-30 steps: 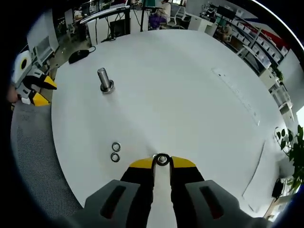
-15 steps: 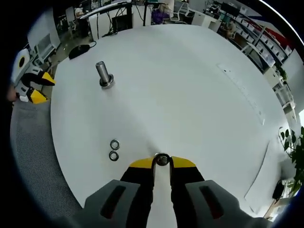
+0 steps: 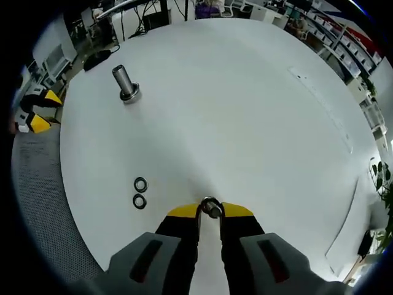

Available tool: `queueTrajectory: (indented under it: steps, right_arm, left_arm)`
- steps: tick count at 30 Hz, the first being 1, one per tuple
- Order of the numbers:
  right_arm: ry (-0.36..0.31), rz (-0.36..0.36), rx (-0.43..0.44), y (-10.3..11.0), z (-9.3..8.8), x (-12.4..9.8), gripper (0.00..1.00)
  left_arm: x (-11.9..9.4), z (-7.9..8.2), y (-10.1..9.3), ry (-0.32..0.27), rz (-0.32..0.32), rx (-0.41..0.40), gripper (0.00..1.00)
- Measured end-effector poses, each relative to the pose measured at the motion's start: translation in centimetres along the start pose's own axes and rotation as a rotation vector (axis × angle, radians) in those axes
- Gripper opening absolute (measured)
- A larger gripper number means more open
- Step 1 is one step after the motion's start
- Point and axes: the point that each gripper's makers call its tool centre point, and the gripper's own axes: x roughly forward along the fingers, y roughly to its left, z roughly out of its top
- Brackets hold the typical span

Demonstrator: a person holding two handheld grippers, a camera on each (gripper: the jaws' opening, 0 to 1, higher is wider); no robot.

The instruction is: Place the washer onto the threaded stud by aligning its center hole with the stud, sliding it down to the base, and recovering from edge contact or off-axis alignment until the washer reaches the visible bottom stop.

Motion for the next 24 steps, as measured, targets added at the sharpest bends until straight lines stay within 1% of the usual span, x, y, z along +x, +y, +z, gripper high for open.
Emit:
queueTrajectory:
  steps: [6, 14, 19, 24]
  right_arm:
    - [0.011, 0.007, 0.010, -0.03, -0.46, 0.38, 0.15]
    - [-0.002, 0.006, 0.020, -0.03, -0.44, 0.38, 0.16]
    - [-0.008, 0.001, 0.016, -0.06, -0.50, 0.15, 0.16]
    - [-0.008, -0.006, 0.032, 0.00, -0.90, -0.20, 0.18]
  left_arm:
    - [0.00, -0.04, 0.03, 0.002, 0.002, 0.001, 0.23]
    - [0.02, -0.07, -0.02, 0.004, 0.002, 0.004, 0.23]
    - [0.01, -0.06, 0.01, 0.004, 0.003, 0.004, 0.23]
    - [0.01, -0.07, -0.02, 0.005, 0.000, 0.001, 0.23]
